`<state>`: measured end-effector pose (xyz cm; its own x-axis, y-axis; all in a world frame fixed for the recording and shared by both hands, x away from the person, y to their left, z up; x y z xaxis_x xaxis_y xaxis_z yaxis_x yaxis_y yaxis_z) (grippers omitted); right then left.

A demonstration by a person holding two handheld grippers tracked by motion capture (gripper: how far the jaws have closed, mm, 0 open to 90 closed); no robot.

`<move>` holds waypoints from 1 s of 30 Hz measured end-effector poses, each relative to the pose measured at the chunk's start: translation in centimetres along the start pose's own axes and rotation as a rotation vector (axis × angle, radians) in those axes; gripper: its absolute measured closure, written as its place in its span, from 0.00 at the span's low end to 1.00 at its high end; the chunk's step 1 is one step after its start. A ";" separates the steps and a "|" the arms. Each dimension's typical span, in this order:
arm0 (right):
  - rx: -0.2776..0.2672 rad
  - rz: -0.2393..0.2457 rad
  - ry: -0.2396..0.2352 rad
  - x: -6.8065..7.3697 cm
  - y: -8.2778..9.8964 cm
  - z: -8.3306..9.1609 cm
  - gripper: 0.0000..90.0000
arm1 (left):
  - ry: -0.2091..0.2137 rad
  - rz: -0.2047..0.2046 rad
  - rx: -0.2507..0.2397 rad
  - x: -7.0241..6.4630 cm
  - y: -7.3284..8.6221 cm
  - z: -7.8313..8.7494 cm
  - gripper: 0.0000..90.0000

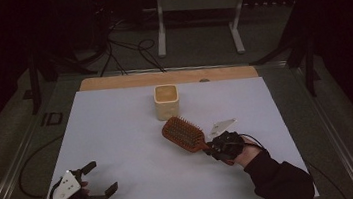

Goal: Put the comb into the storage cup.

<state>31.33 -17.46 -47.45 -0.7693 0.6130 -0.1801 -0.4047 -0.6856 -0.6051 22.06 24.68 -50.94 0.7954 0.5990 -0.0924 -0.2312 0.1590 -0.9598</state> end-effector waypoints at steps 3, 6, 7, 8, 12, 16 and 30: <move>-0.030 0.017 0.005 0.0 -0.3 0.6 0.81 | -0.009 0.007 0.005 0.0 -0.4 -0.1 0.00; -0.055 0.015 0.012 0.1 -0.5 1.1 0.81 | -0.009 0.017 0.007 0.0 -1.0 -0.2 0.00; -0.067 0.016 0.013 0.0 -0.6 1.3 0.81 | -0.008 0.022 0.007 0.0 -1.3 -0.3 0.00; -0.067 0.016 0.013 0.0 -0.6 1.3 0.81 | -0.008 0.022 0.007 0.0 -1.3 -0.3 0.00; -0.095 0.012 0.013 0.2 -0.8 2.0 0.81 | -0.006 0.002 0.033 -0.4 -2.5 -0.6 0.00; -0.141 0.004 0.014 0.4 -0.9 3.0 0.81 | 0.006 0.006 0.059 -0.8 -4.3 -1.2 0.00; -0.255 -0.015 0.068 0.5 -1.0 4.4 0.81 | 0.071 0.113 0.039 -0.8 -11.1 -2.9 0.00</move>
Point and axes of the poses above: each handheld gripper's, and its own axes: z roughly backward along the jaws, y roughly out of its underside, x roughly to its left, the point moved 2 cm from there along -z, roughly forward along the jaws, and after that the axes turned 10 degrees about y, right-handed, at the moved point
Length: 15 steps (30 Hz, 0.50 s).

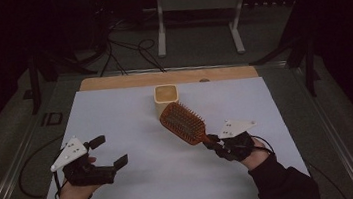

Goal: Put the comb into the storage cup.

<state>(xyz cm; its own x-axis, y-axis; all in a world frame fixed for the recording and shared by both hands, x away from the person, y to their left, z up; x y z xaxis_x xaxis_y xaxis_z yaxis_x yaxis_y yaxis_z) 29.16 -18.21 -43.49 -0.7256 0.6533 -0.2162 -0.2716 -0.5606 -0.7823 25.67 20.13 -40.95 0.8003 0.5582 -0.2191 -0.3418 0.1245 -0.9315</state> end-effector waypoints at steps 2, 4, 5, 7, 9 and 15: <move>-0.001 0.001 -0.002 0.0 0.0 0.0 0.81 | 0.016 0.001 -0.002 -0.2 -1.0 -0.4 0.00; -0.007 -0.009 0.003 0.0 -0.1 0.0 0.81 | 0.031 0.003 0.000 -0.5 -1.8 -0.9 0.00; -0.008 -0.007 0.000 0.0 -0.1 0.1 0.81 | 0.035 0.004 0.003 -0.6 -2.3 -1.2 0.00; -0.016 0.001 0.013 0.0 -0.1 0.1 0.81 | 0.053 0.020 -0.007 -0.8 -2.8 -1.6 0.00; -0.018 0.001 0.013 0.0 -0.2 0.1 0.81 | 0.068 0.039 -0.013 -1.1 -3.2 -2.2 0.00; -0.029 -0.004 0.011 0.1 -0.3 0.1 0.81 | 0.095 0.093 -0.022 -1.4 -4.4 -3.8 0.00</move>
Point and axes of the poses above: each handheld gripper's, and its own axes: z roughly backward along the jaws, y roughly out of its underside, x roughly to its left, the point moved 2 cm from there along -z, roughly forward along the jaws, and after that the axes turned 10 degrees about y, right-handed, at the moved point
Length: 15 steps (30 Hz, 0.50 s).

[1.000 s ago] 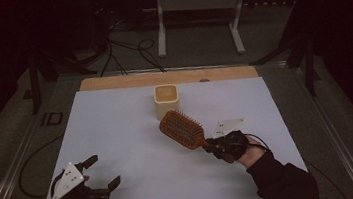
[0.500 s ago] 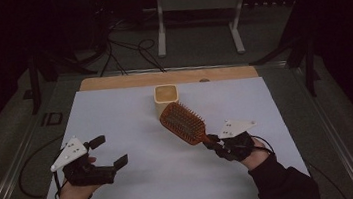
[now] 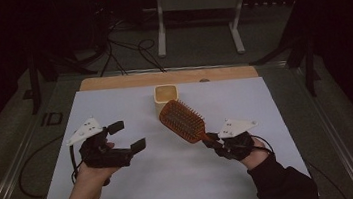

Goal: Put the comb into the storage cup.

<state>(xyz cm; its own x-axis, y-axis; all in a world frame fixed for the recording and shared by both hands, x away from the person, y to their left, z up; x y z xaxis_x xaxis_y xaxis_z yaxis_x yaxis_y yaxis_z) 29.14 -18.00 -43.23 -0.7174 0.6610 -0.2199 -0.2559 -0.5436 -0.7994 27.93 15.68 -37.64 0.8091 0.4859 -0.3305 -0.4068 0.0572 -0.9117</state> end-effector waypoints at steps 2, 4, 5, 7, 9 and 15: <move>0.001 0.003 -0.006 0.0 0.0 0.0 0.81 | 0.019 0.031 -0.012 0.1 -0.4 -0.7 0.00; -0.005 0.008 0.000 0.0 -0.1 0.0 0.81 | 0.035 0.058 -0.017 0.3 -0.7 -1.3 0.00; -0.005 0.006 -0.006 0.0 -0.1 0.0 0.81 | 0.040 0.075 -0.021 0.4 -0.9 -1.7 0.00; -0.011 -0.003 0.003 0.1 -0.2 0.0 0.81 | 0.049 0.119 -0.032 0.8 -1.1 -2.4 0.00; -0.015 -0.002 -0.001 0.1 -0.2 0.0 0.81 | 0.059 0.157 -0.039 1.3 -1.2 -3.3 0.00; -0.011 0.007 -0.011 0.2 -0.2 -0.2 0.81 | 0.085 0.248 -0.045 2.4 -0.9 -6.0 0.00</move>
Point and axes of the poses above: each handheld gripper's, and its own axes: z roughly backward along the jaws, y roughly out of its underside, x roughly to its left, the point moved 2 cm from there along -z, roughly forward along the jaws, and after that the axes turned 10 degrees about y, right-handed, at the moved point
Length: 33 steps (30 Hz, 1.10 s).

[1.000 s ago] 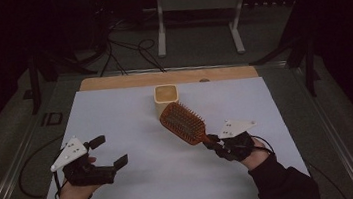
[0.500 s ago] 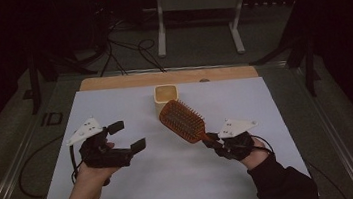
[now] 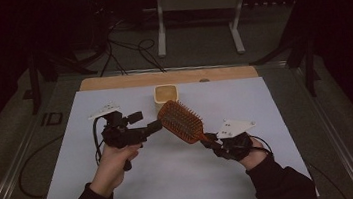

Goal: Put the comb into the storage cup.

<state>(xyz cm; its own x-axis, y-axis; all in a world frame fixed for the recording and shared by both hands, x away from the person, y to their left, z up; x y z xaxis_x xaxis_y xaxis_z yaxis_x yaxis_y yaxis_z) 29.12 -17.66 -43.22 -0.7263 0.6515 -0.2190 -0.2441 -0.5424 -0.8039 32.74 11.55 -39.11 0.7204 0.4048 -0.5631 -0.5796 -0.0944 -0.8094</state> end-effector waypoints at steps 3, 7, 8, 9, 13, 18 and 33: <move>-0.003 0.002 -0.009 0.0 0.0 -0.1 0.81 | 0.031 0.038 -0.013 0.3 0.2 -1.1 0.00; -0.002 0.003 -0.010 0.0 -0.1 -0.1 0.81 | 0.059 0.093 -0.039 0.6 0.3 -2.5 0.00; -0.001 0.001 -0.005 0.1 -0.1 -0.1 0.81 | 0.062 0.100 -0.040 0.6 0.3 -3.0 0.00; -0.001 0.001 -0.005 0.1 -0.1 -0.1 0.81 | 0.062 0.100 -0.040 0.6 0.3 -3.0 0.00; -0.002 -0.002 -0.012 0.2 0.0 -0.2 0.81 | 0.070 0.145 -0.050 0.6 0.6 -4.3 0.00; -0.011 -0.001 -0.011 0.1 0.0 -0.2 0.81 | 0.074 0.156 -0.034 0.5 1.1 -5.4 0.00; -0.001 0.003 -0.007 0.1 0.2 -0.4 0.81 | 0.033 0.183 -0.060 0.8 2.2 -6.3 0.35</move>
<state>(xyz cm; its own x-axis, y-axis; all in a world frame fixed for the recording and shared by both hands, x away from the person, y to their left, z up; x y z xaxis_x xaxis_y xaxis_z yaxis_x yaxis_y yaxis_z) 29.28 -17.50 -43.66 -0.7318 0.6459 -0.2174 -0.2414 -0.5440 -0.8036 34.40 5.96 -42.38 0.6178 0.3460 -0.7061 -0.6791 -0.2177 -0.7010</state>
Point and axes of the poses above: each handheld gripper's, and its own axes: z roughly backward along the jaws, y roughly out of its underside, x roughly to its left, the point moved 2 cm from there along -z, roughly forward along the jaws, and after that the axes turned 10 degrees about y, right-handed, at the moved point
